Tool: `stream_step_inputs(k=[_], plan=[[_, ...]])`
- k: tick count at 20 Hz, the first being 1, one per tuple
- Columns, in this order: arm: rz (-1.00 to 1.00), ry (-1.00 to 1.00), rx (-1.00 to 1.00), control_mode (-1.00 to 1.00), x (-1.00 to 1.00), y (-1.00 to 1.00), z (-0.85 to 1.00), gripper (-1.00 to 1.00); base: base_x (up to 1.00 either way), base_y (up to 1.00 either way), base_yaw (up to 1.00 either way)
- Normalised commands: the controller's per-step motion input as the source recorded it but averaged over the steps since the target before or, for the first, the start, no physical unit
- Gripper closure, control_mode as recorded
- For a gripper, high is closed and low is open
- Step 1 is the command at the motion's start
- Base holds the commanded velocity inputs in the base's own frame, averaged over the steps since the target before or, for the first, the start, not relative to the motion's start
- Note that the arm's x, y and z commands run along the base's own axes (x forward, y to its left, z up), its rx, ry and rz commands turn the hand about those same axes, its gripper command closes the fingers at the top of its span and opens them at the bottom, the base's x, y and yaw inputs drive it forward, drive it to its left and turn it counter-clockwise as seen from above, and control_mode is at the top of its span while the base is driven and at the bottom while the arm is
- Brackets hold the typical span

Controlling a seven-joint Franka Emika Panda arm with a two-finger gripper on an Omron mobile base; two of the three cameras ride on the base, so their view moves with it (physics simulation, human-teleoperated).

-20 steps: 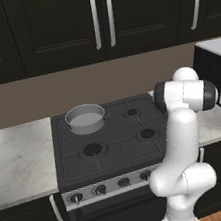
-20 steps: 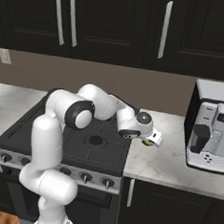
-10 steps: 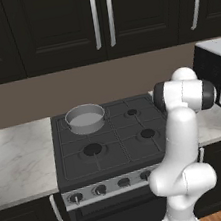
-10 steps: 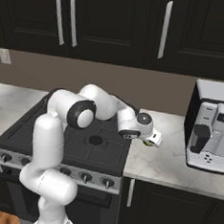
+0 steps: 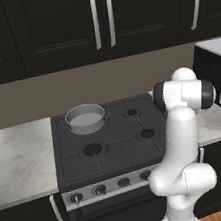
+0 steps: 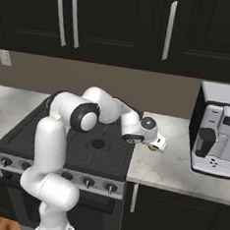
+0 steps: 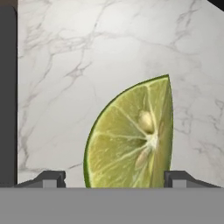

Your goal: Turn on the burner for the pot on the stove. Wait thirty seconds for the pot to heat up. Then add the lemon wedge to the pot.

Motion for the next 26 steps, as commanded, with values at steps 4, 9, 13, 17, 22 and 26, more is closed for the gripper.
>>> stream_step_inputs(k=[4, 9, 13, 17, 22, 26], plan=[[0.0, 0.0, 0.0, -1.0, 0.0, 0.0, -0.05, 1.0, 0.0, 0.0, 0.0], [0.0, 0.0, 0.0, -1.0, 0.0, 0.0, 0.0, 1.0, 0.0, 0.0, 0.0], [0.0, 0.0, 0.0, -1.0, 0.0, 0.0, 0.0, 1.0, 0.0, 0.0, 0.0], [0.0, 0.0, 0.03, -1.0, -0.14, 0.0, 0.22, 1.0, 0.0, 0.0, 0.0], [0.0, 0.0, 0.04, -1.0, -0.24, 0.02, 0.49, 1.0, 0.0, 0.0, 0.0], [0.0, 0.0, 0.03, -1.0, -0.27, 0.05, 0.57, 1.0, 0.0, 0.0, 0.0]])
